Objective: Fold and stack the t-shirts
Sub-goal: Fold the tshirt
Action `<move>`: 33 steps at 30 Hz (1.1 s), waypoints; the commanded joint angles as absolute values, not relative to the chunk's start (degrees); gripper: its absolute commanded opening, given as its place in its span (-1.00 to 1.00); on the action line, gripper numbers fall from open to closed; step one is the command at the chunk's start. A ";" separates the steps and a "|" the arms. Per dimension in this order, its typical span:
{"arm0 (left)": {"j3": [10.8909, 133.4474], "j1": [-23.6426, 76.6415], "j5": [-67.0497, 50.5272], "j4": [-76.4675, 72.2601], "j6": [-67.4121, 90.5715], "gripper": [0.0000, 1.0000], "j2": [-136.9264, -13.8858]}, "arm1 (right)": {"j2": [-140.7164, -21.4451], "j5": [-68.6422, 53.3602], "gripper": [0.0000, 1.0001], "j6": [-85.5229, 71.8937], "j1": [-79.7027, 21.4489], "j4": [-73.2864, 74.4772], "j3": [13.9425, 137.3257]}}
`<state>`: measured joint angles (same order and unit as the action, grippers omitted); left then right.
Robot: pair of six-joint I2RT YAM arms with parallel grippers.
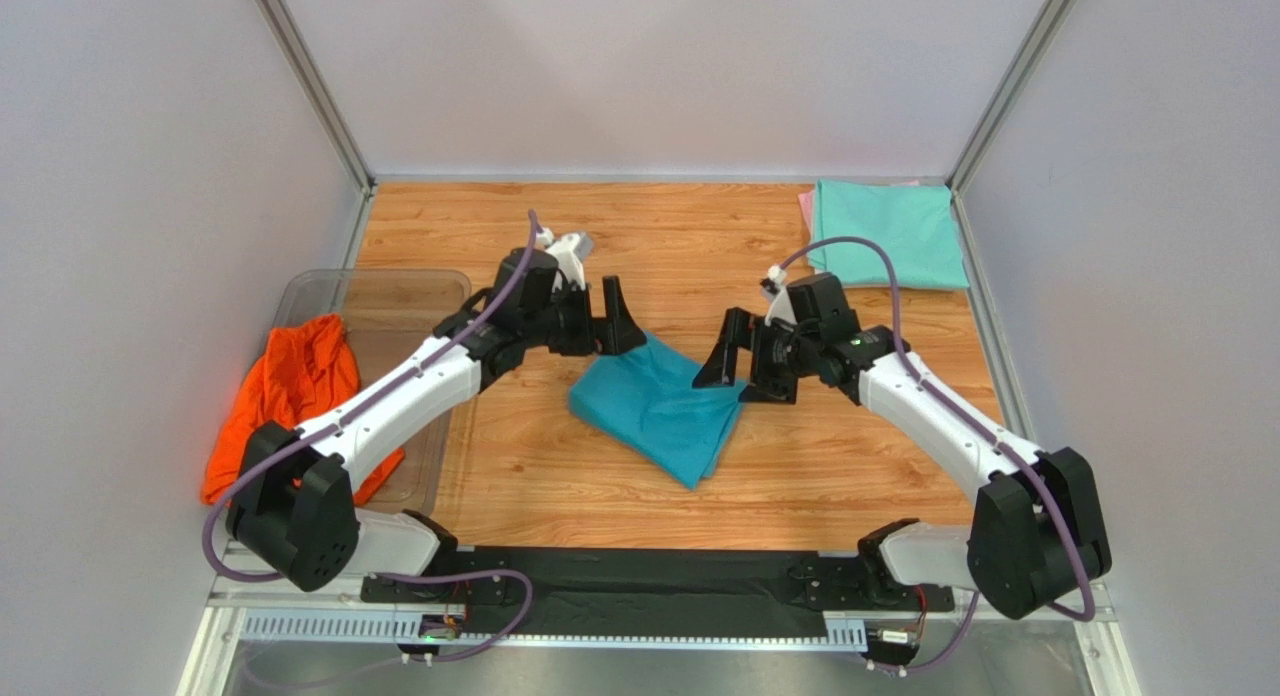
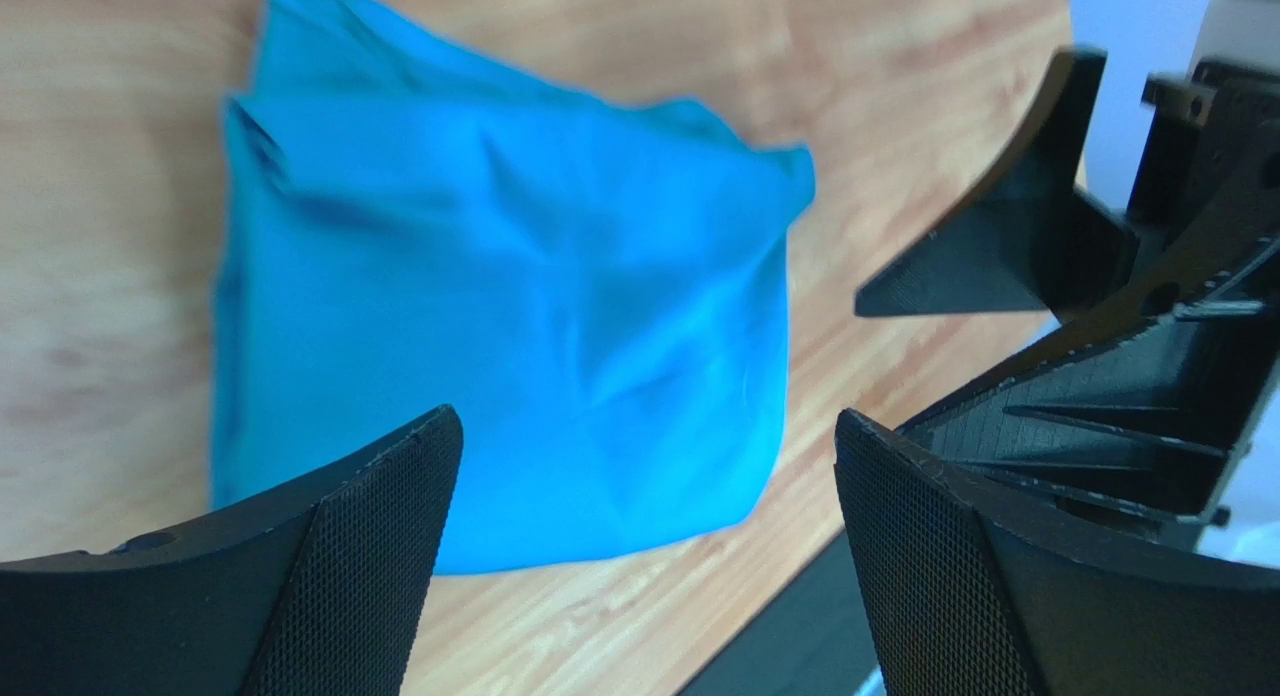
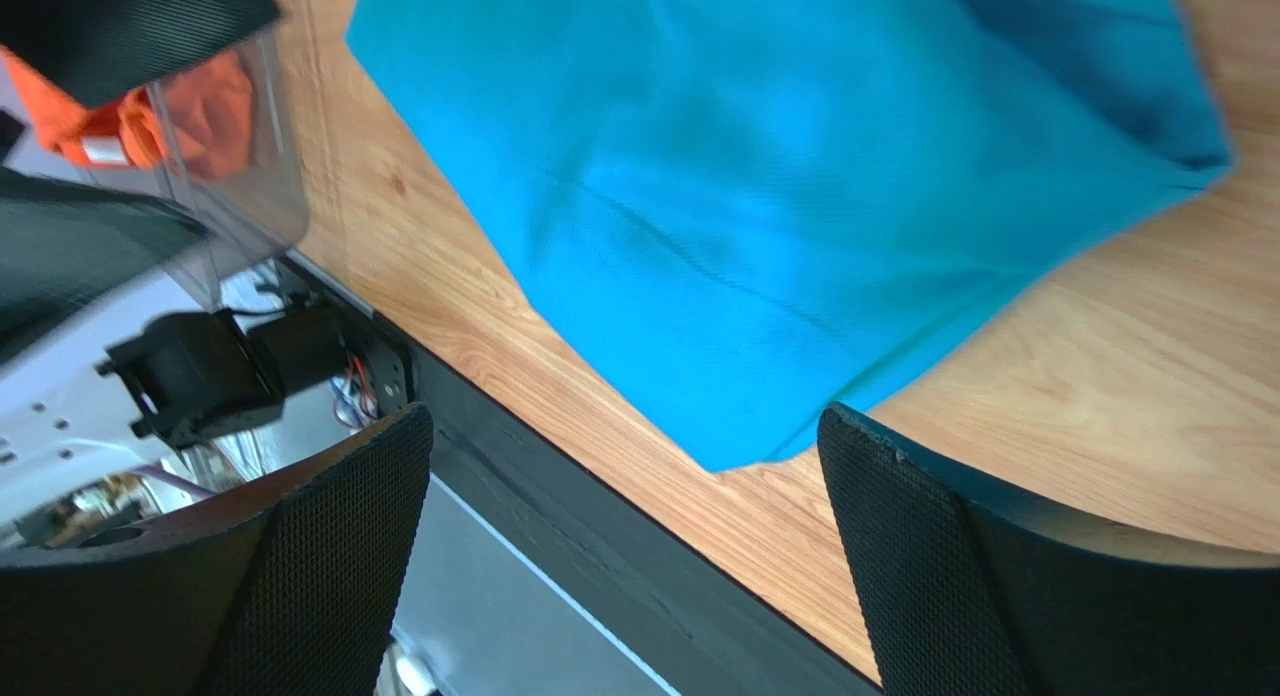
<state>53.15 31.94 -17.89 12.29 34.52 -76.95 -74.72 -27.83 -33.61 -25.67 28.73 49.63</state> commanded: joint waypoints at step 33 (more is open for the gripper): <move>24.08 43.50 -12.67 -4.33 45.35 0.99 -73.67 | -88.87 -14.07 1.00 -28.65 -30.67 25.48 53.79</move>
<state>26.61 42.22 -17.69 -12.21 42.61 -77.78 -94.17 -17.21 -30.83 -29.76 23.79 54.43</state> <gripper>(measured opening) 0.993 0.998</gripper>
